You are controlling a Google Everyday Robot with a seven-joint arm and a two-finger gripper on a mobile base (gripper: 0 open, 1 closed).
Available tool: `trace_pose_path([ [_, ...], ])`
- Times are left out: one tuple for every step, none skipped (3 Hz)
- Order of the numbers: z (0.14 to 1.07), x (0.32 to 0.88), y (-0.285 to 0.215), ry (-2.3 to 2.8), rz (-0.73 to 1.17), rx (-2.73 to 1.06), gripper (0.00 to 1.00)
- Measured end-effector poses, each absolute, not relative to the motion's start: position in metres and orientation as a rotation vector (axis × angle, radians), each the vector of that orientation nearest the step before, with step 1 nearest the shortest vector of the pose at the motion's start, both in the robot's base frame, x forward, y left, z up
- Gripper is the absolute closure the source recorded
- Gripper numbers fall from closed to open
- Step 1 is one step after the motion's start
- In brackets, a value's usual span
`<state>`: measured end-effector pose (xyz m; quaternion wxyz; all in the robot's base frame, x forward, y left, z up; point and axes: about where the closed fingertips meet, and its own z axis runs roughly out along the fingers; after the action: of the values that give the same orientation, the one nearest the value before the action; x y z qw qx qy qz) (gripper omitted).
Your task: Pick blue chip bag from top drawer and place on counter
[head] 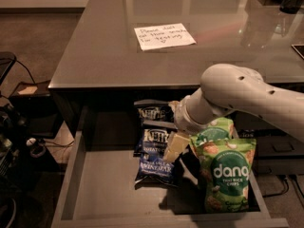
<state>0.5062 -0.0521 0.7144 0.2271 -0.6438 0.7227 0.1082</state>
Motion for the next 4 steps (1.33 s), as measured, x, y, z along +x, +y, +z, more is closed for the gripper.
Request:
trace_pose_path([
  [0.7,0.521,-0.055,2.002,0.242,-1.779,0.0],
  [0.685,0.531,-0.059,2.029,0.196,-1.787,0.0],
  [0.668,0.538,-0.066,2.074,0.172,-1.788,0.0],
  [0.655,0.54,-0.071,2.108,0.167,-1.79,0.0],
])
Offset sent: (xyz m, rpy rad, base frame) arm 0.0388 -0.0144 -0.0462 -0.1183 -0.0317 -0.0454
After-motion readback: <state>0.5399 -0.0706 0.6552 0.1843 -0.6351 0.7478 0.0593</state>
